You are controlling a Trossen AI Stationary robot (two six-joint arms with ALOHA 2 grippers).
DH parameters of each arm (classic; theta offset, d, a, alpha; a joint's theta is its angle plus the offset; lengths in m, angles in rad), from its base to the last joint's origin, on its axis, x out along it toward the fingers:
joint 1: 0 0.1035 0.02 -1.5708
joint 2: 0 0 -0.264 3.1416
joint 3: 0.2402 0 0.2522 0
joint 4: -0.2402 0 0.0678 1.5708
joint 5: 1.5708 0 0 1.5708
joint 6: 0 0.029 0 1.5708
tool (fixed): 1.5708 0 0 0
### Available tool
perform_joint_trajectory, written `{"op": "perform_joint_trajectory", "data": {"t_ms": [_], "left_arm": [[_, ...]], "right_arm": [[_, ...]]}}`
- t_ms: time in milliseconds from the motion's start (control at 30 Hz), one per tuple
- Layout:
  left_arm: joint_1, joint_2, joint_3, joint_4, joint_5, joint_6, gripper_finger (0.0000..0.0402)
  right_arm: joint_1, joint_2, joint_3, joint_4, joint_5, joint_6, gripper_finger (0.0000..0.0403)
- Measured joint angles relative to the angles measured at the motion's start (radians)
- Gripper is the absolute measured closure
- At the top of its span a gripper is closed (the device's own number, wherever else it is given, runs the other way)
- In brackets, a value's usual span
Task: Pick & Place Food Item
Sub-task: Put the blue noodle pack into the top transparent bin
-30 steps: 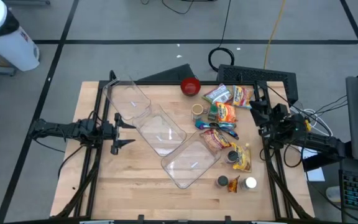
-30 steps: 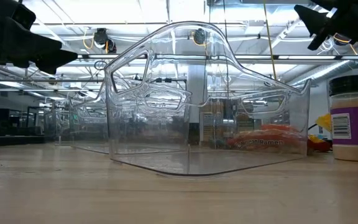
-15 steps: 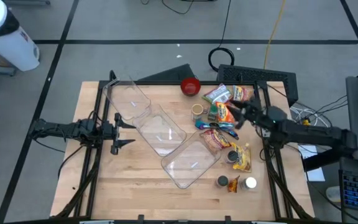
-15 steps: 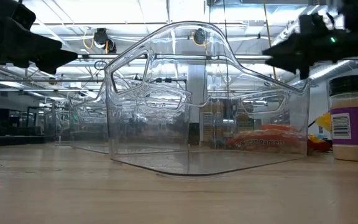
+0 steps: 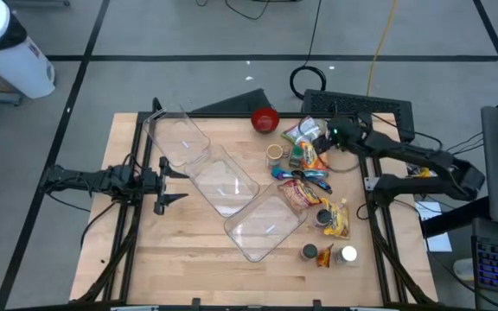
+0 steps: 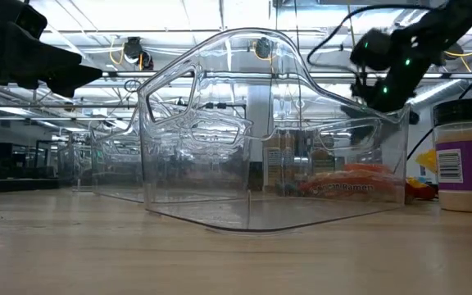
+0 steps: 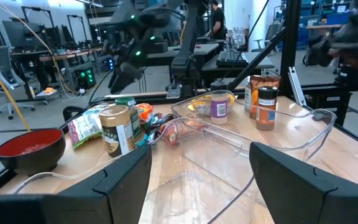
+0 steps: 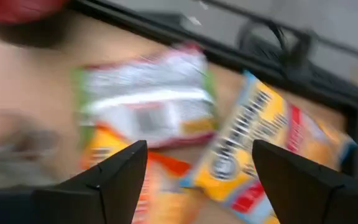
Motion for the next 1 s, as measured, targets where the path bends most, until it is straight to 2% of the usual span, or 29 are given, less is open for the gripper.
{"op": "perform_joint_trajectory", "data": {"t_ms": [200, 300, 500, 833, 1000], "left_arm": [[0.000, 0.000, 0.000, -0.001, 0.000, 0.000, 0.0128], [0.000, 0.000, 0.000, -0.001, 0.000, 0.000, 0.0128], [0.000, 0.000, 0.000, -0.002, 0.000, 0.000, 0.0128], [0.000, 0.000, 0.000, -0.002, 0.000, 0.000, 0.0128], [0.000, 0.000, 0.000, -0.002, 0.000, 0.000, 0.0128]], "right_arm": [[-0.129, 0.112, -0.035, 0.014, -0.056, 0.007, 0.0135], [-0.152, 0.140, -0.060, 0.043, -0.112, 0.005, 0.0143], [-0.157, 0.153, -0.085, 0.081, -0.132, 0.000, 0.0174], [-0.157, 0.146, -0.085, 0.088, -0.132, -0.014, 0.0306], [-0.155, 0.076, -0.086, 0.096, -0.133, -0.044, 0.0377]]}}
